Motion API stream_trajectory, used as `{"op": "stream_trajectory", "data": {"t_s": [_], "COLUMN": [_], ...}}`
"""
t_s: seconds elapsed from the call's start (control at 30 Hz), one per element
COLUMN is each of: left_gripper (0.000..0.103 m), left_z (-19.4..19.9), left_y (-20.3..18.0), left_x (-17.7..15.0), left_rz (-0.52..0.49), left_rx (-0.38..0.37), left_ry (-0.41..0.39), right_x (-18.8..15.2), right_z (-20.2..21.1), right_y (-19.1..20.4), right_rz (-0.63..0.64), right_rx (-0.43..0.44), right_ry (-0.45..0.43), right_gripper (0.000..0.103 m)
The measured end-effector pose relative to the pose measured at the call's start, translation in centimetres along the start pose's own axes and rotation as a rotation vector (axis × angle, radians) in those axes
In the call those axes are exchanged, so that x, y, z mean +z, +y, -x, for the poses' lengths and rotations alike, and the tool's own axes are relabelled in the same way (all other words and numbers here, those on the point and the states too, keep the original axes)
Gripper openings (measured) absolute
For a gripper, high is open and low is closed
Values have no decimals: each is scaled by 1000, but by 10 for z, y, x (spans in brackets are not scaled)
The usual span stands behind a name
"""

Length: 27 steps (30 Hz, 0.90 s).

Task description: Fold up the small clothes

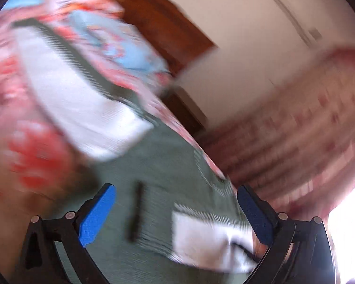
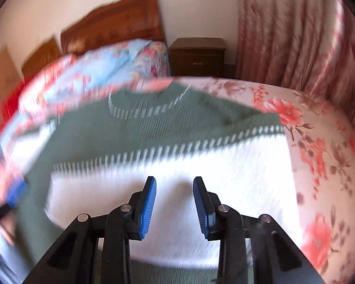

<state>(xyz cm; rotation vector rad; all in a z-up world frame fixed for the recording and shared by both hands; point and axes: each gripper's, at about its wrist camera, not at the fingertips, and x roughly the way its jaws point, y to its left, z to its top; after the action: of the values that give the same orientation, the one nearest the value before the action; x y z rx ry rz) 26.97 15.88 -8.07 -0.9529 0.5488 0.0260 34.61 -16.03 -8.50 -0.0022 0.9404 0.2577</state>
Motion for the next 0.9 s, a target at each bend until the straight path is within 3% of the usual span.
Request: {"op": "stream_trajectory", "data": {"t_s": [0.1,0.2,0.33,0.5,0.57,0.6,0.63,0.67,0.77,0.9], "left_gripper": [103,103,103,103,103,103,66,103,103,103], "left_z": [14,31,49,39,26,18,14,14,29,49], "left_y": [45,104,170,200,198,193,193,195,182,104], "left_x": [49,100,158,210,222,224,225,224,205,179], "left_rz": [144,244,309,316,266,243,235,239,222,26], "left_rx": [78,180,159,129,90,107,152,182,158,74], "left_ry": [-56,-123,-203,-198,-176,-169,-160,-152,-209,-260], "right_x": [-15,-20,-22,-18,-18,-19,-18,-18,-18,-18], "right_z": [2,1,1,-3,-2,-3,-3,-4,-4,-3], "right_y": [18,13,8,9,7,6,6,5,5,2], "right_rz": [110,98,67,72,68,65,62,61,62,44], "right_rx": [-75,-63,-26,-30,-21,-16,-9,-5,-7,9], "right_ry": [-50,-98,-100,-100,-101,-101,-102,-102,-103,-112], "right_gripper": [34,37,39,40,41,42,42,43,43,42]}}
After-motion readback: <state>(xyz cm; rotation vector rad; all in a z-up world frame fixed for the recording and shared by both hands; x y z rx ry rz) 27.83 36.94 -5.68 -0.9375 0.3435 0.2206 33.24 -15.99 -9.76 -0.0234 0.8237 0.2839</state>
